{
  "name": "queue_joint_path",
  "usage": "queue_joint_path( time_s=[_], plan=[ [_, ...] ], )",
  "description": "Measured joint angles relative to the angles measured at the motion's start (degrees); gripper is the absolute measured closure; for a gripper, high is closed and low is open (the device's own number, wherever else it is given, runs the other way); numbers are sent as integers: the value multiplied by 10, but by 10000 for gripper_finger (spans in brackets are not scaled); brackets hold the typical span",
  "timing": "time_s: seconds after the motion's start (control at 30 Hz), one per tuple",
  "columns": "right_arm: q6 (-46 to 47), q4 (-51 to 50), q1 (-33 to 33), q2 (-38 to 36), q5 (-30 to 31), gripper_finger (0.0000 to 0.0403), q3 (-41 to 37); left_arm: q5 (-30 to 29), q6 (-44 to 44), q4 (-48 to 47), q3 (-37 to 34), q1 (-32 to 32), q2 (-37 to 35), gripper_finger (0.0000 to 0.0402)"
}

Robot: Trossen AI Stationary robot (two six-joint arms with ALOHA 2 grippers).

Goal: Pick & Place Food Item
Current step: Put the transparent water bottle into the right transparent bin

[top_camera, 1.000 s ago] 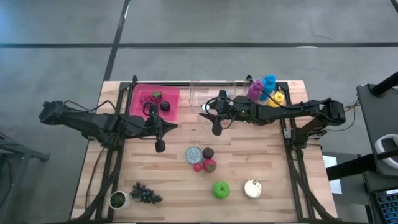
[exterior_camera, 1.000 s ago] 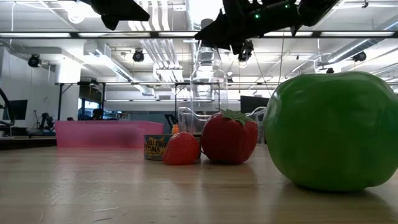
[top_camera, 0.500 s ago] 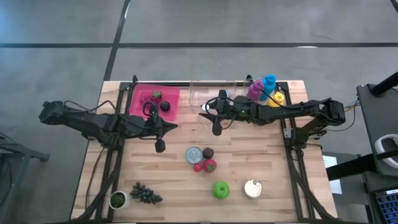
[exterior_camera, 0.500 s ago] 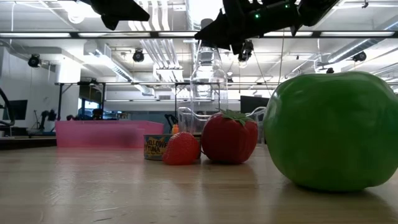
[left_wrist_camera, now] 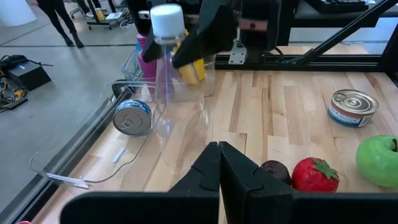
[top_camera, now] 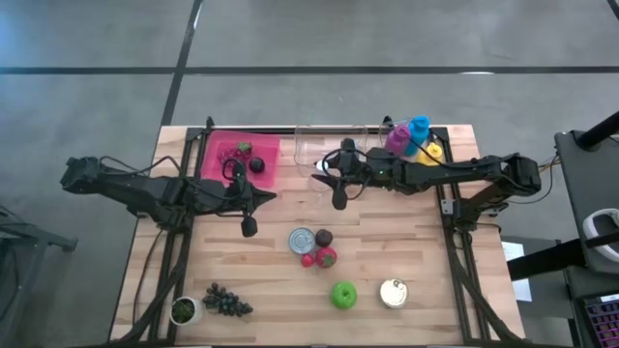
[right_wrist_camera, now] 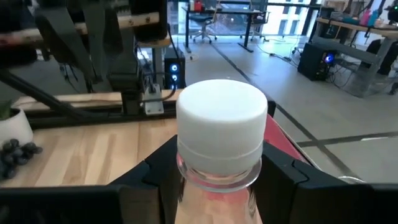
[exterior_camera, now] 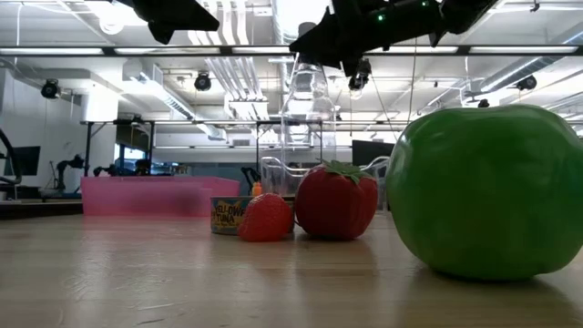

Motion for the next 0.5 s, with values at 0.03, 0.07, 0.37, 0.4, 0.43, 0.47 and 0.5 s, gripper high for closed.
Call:
queue_joint_path(
  time_s=[0.03,0.07,0.37,0.4,0.43,0.47,0.5],
  plan=[
    [5,-2,0,-6,0,256,0,0,0,0,0,0,0,400],
    [9,-3,0,-13,0,256,0,0,0,0,0,0,0,400],
    [26,-104,0,-132,6,256,0,0,0,0,0,0,0,400],
    [29,-116,0,-147,6,256,0,0,0,0,0,0,0,400],
    [30,-124,0,-160,6,256,0,0,0,0,0,0,0,400],
    [30,-135,0,-175,8,256,0,0,0,0,0,0,0,400],
    [32,-149,0,-188,15,256,0,0,0,0,0,0,0,400]
  ],
)
